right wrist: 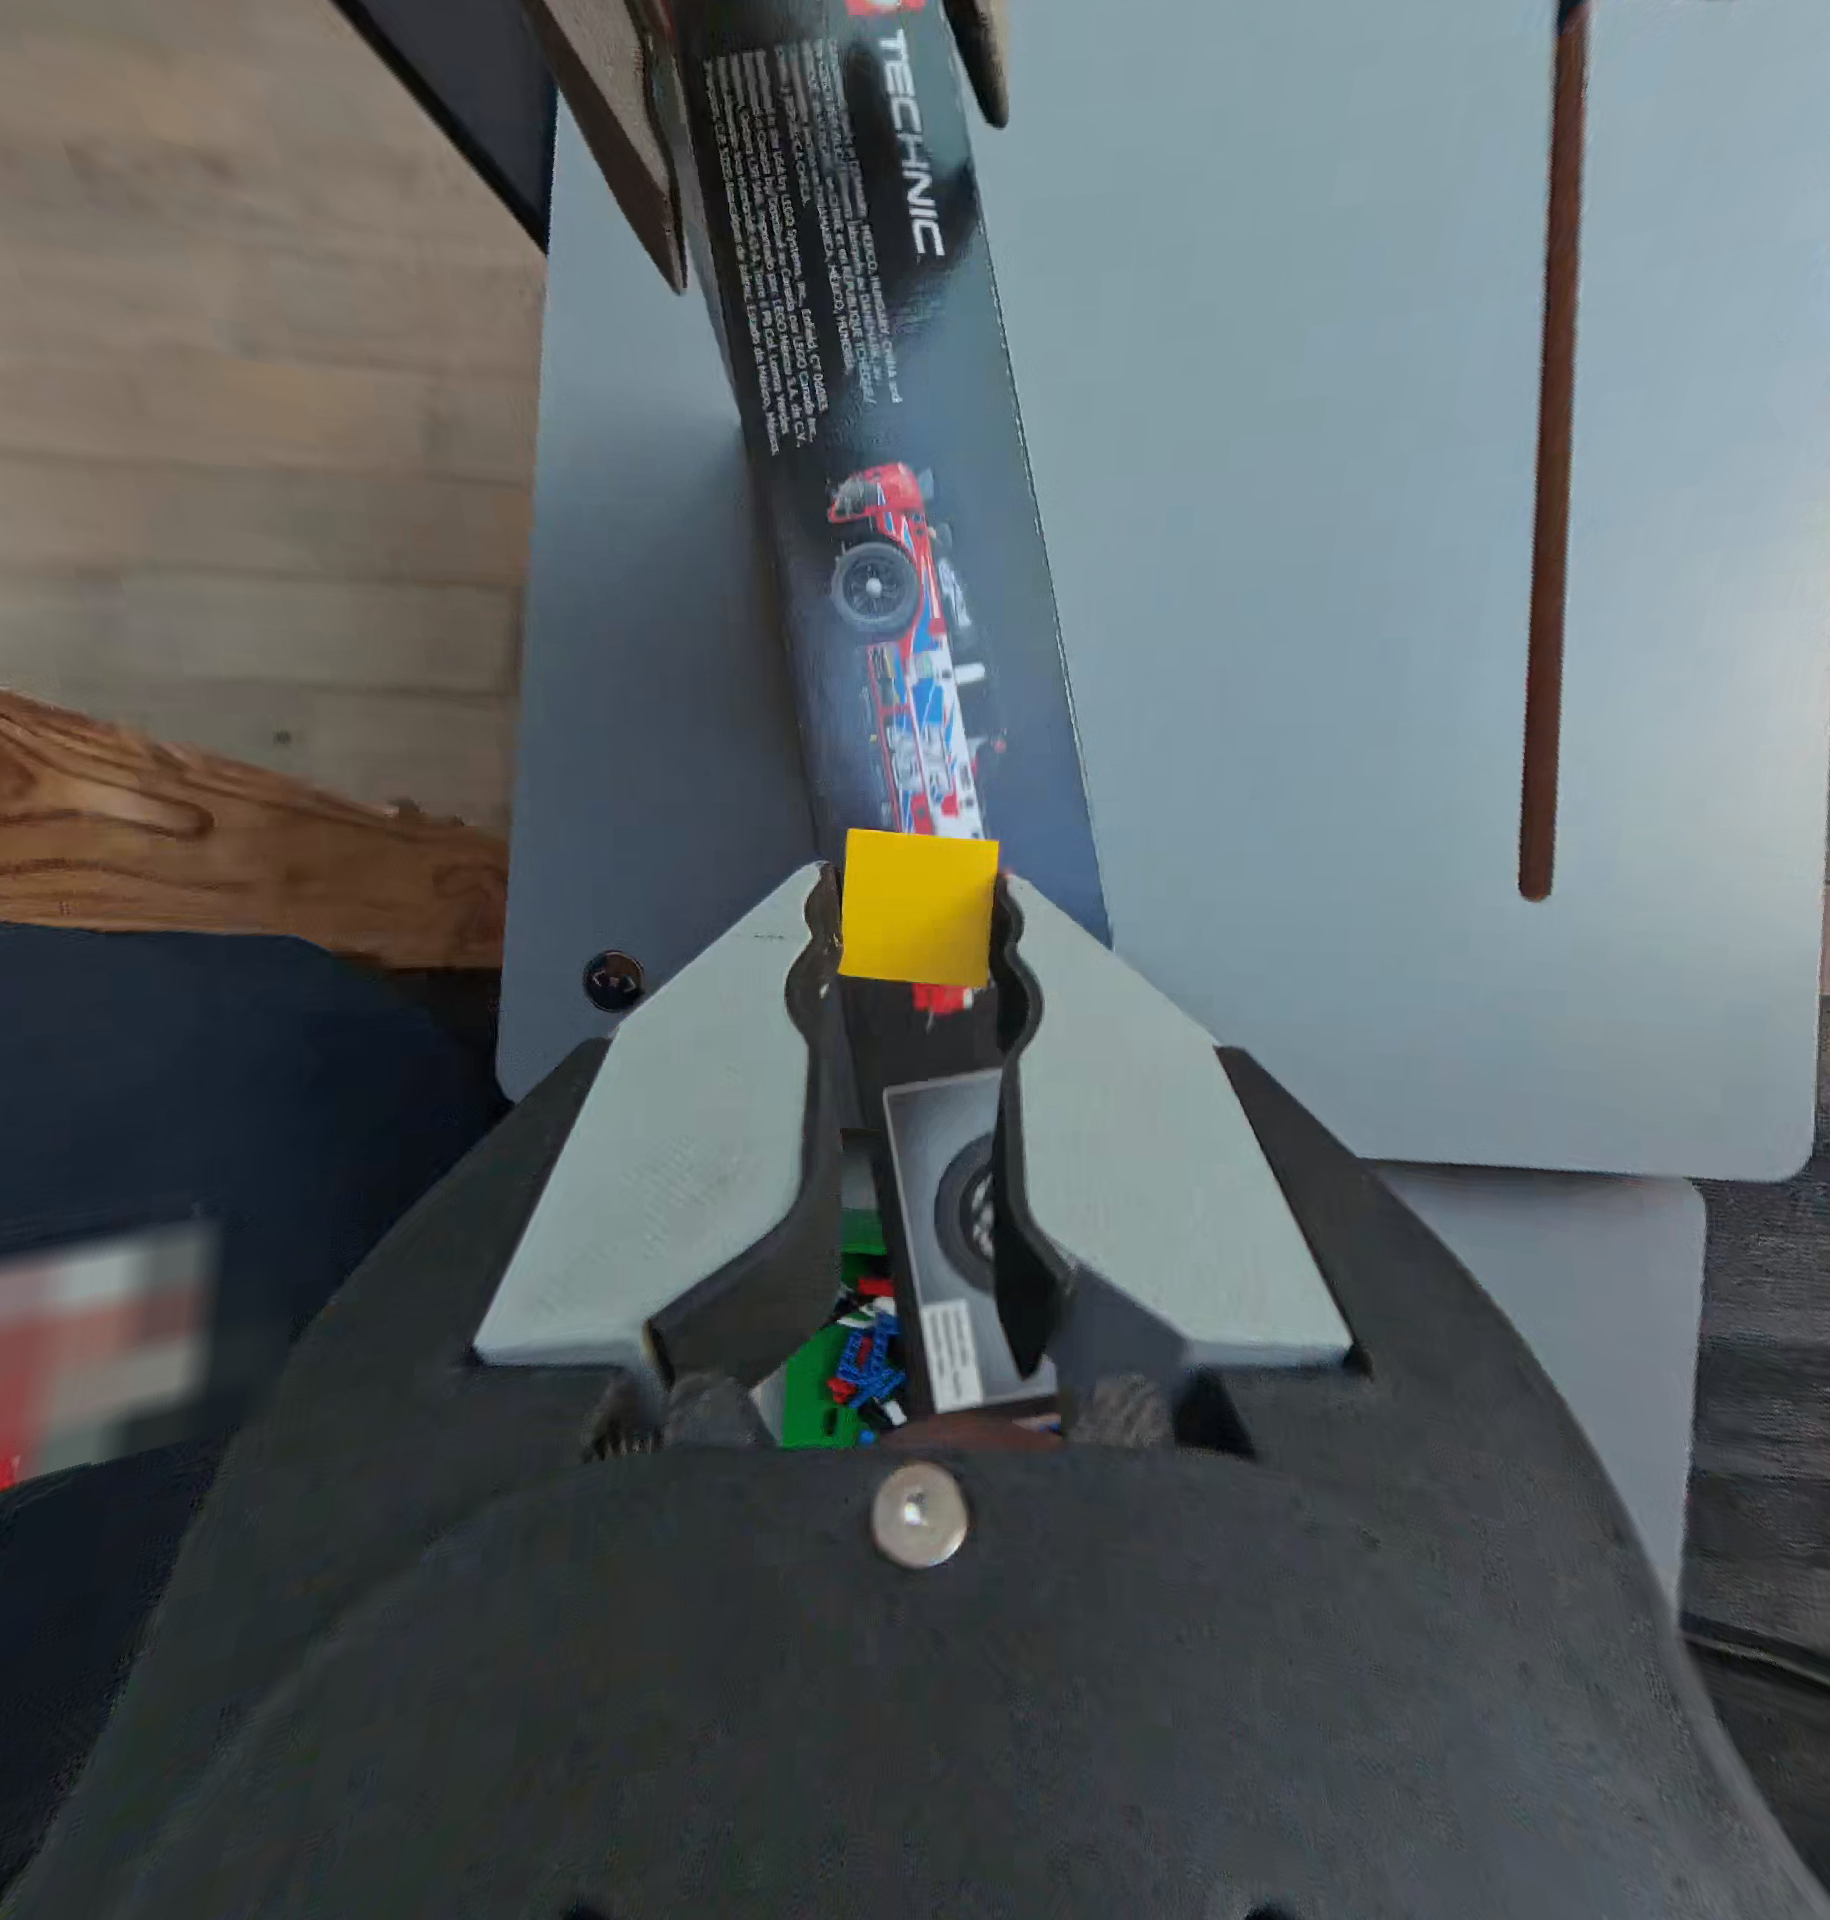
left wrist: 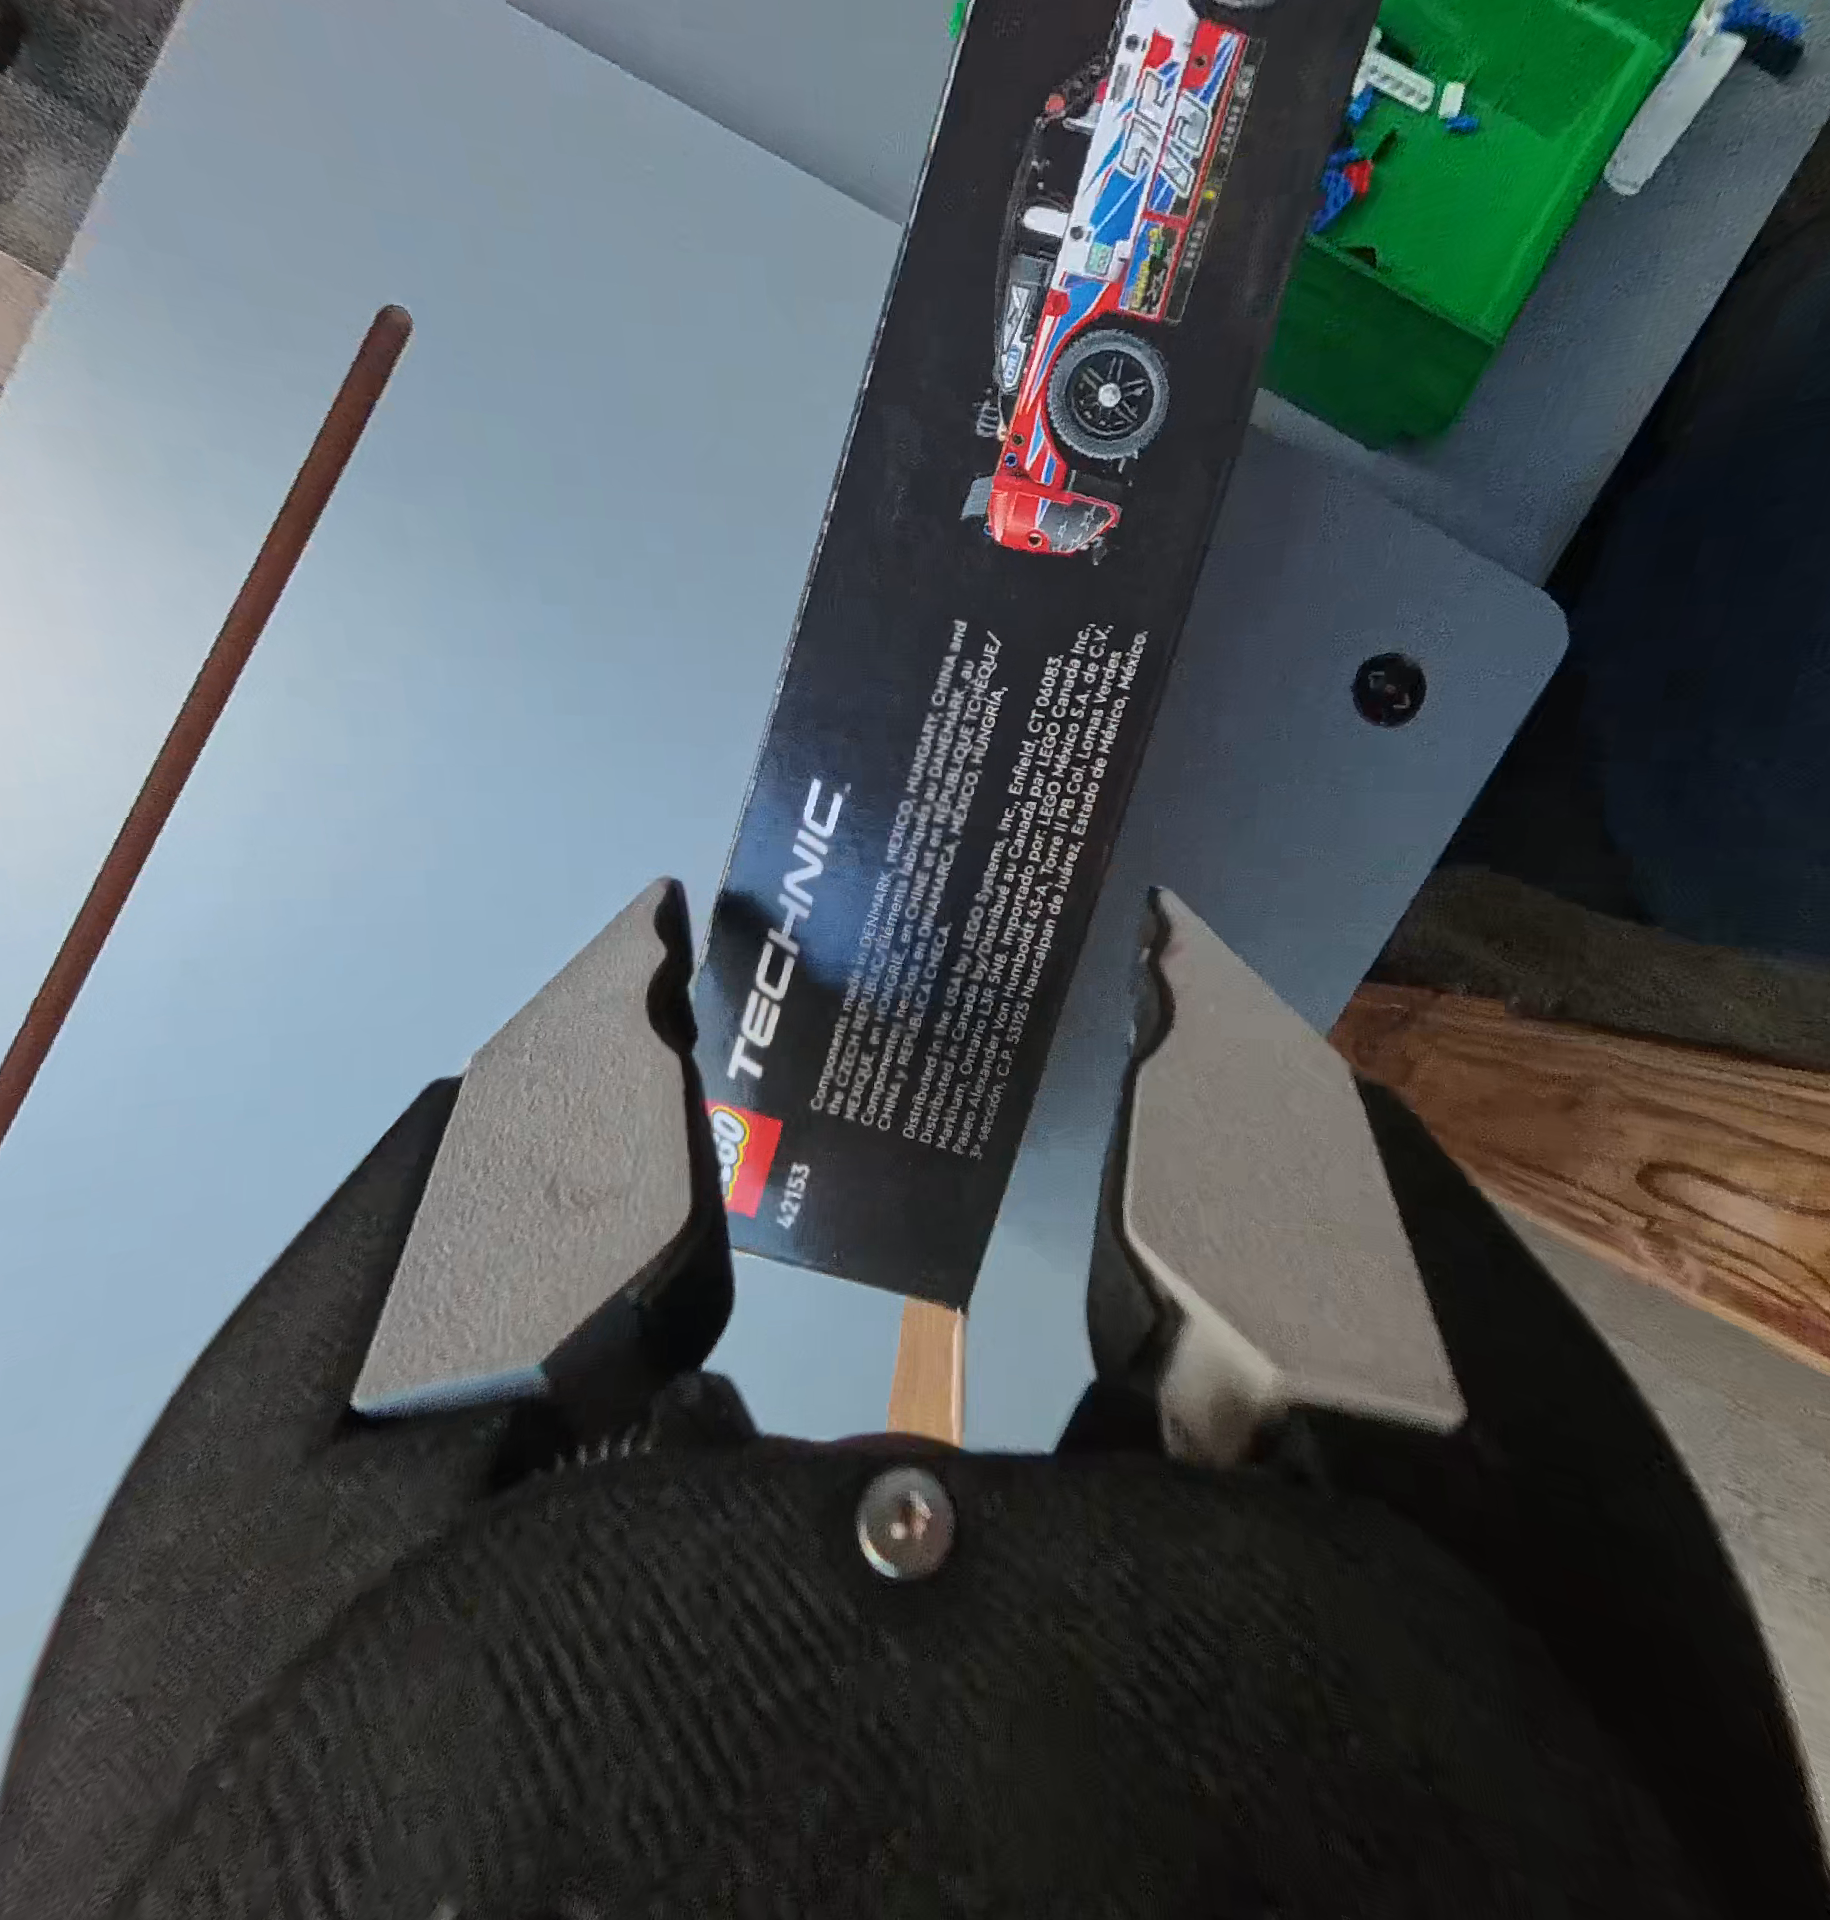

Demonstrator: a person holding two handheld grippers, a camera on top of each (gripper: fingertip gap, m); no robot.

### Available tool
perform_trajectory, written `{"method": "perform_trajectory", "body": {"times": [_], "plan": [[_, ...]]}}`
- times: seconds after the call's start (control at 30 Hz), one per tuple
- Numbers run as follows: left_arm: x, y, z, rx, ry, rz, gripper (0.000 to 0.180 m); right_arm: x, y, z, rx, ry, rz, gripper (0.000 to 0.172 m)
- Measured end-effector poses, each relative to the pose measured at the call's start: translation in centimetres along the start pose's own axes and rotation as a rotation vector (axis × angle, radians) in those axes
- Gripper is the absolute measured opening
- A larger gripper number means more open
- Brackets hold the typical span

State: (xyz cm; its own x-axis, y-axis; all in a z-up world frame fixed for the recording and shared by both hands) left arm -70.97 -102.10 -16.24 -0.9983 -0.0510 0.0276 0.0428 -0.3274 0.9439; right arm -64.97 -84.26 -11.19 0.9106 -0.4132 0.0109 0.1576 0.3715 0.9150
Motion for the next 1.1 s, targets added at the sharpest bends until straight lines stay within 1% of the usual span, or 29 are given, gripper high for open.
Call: {"method": "perform_trajectory", "body": {"times": [0.07,0.13,0.23,0.33,0.43,0.53,0.6,0.67,0.73,0.77,0.83,0.9,0.97,1.03,1.1], "plan": [[-0.4,0.2,-0.2,-0.044,0.032,0.011,0.083,-0.3,-2.4,2.0,0.086,0.067,0.009,0.026],[-0.6,0.6,-0.5,-0.09,0.054,0.051,0.082,-0.3,-4.1,3.1,0.143,0.108,0.016,0.026],[-1.0,1.3,-1.2,-0.152,0.092,0.091,0.079,-0.6,-5.7,3.5,0.2,0.143,-0.002,0.026],[-1.7,2.0,-1.6,-0.195,0.118,0.103,0.076,-0.7,-6.3,3.5,0.196,0.138,0.002,0.027],[-2.5,2.2,-1.6,-0.222,0.128,0.106,0.076,-0.6,-6.4,3.2,0.201,0.127,0.002,0.048],[-3.2,2.5,-1.4,-0.251,0.134,0.124,0.076,-0.7,-4.8,2.4,0.177,0.113,-0.021,0.055],[-4.3,2.9,-0.9,-0.29,0.137,0.129,0.076,-0.6,-2.1,1.2,0.118,0.068,-0.037,0.061],[-5.9,3.5,0.5,-0.368,0.13,0.123,0.074,0.2,1.7,-1.1,-0.008,0.0,-0.035,0.057],[-8.9,3.5,2.8,-0.474,0.082,0.066,0.065,1.1,5.2,-5.4,-0.14,-0.114,-0.064,0.052],[-10.8,3.0,4.3,-0.518,0.051,0.019,0.061,1.5,6.5,-8.4,-0.194,-0.193,-0.088,0.05],[-15.2,0.4,7.9,-0.597,0.006,-0.116,0.054,2.5,8.4,-15.4,-0.276,-0.368,-0.152,0.05],[-20.2,-3.9,12.1,-0.643,0.019,-0.275,0.049,3.8,9.8,-23.7,-0.329,-0.561,-0.264,0.048],[-26.4,-8.5,16.2,-0.619,0.014,-0.49,0.042,5.5,11.2,-33.1,-0.336,-0.762,-0.405,0.045],[-31.6,-12.7,19.6,-0.52,-0.003,-0.603,0.039,7.8,13.0,-42.6,-0.319,-0.944,-0.543,0.044],[-35.5,-15.3,22.7,-0.472,-0.045,-0.658,0.033,10.3,15.0,-52.5,-0.273,-1.089,-0.701,0.037]]}}
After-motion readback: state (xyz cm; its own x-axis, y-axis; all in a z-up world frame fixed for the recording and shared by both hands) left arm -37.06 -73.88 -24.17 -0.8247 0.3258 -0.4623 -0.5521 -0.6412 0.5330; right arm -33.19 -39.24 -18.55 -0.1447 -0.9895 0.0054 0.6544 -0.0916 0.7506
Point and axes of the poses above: each gripper's, where its closed fingertips meet, y back along the fingers, z out of its top, x = y × z across the jaws, the point moved 2 cm from there along y, back along the fingers, and after that the axes turned 11 degrees about x, right-handed, at the moved point
